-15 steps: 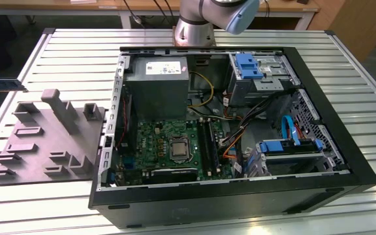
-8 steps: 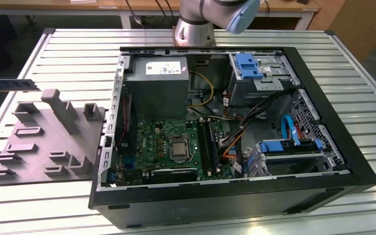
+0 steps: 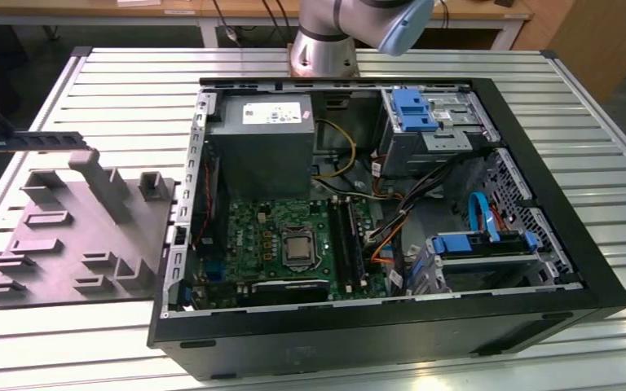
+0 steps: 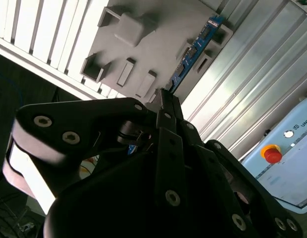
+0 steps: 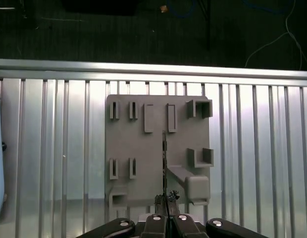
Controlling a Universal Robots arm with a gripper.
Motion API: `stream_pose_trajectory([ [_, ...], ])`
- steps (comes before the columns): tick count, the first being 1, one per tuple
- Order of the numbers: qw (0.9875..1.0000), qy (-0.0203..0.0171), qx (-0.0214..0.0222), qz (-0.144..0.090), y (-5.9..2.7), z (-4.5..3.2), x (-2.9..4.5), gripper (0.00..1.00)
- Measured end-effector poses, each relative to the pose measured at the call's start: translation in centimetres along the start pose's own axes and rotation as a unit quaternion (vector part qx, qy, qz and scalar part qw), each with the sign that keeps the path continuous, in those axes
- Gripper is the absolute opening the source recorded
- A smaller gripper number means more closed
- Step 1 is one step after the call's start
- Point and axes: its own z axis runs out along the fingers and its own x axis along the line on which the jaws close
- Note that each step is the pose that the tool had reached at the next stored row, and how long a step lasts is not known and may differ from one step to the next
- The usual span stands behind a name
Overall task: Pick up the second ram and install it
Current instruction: 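Pick up the second ram and move it above second insertion slot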
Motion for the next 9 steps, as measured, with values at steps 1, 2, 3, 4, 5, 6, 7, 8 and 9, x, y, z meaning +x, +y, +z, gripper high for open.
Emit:
stream_pose_trajectory([
  [1, 1.0000, 0.0000, -0.0002, 0.000, -0.29, -0.02, -0.01, 0.11],
  [2, 1.0000, 0.0000, -0.0004, 0.000, -0.60, -0.03, -0.01, 0.11],
  [3, 1.0000, 0.0000, -0.0006, 0.000, -0.90, -0.04, -0.02, 0.11],
  [4, 1.0000, 0.0000, -0.0009, 0.000, -1.19, -0.06, -0.03, 0.11],
  [5, 1.0000, 0.0000, -0.0011, 0.000, -1.47, -0.08, -0.03, 0.11],
  [6, 1.0000, 0.0000, -0.0014, 0.000, -1.76, -0.10, -0.04, 0.11],
  [7, 1.0000, 0.0000, -0.0016, 0.000, -2.06, -0.11, -0.04, 0.11],
  [8, 1.0000, 0.0000, -0.0019, 0.000, -2.33, -0.13, -0.05, 0.11],
  [9, 1.0000, 0.0000, -0.0021, 0.000, -2.60, -0.13, -0.05, 0.11],
])
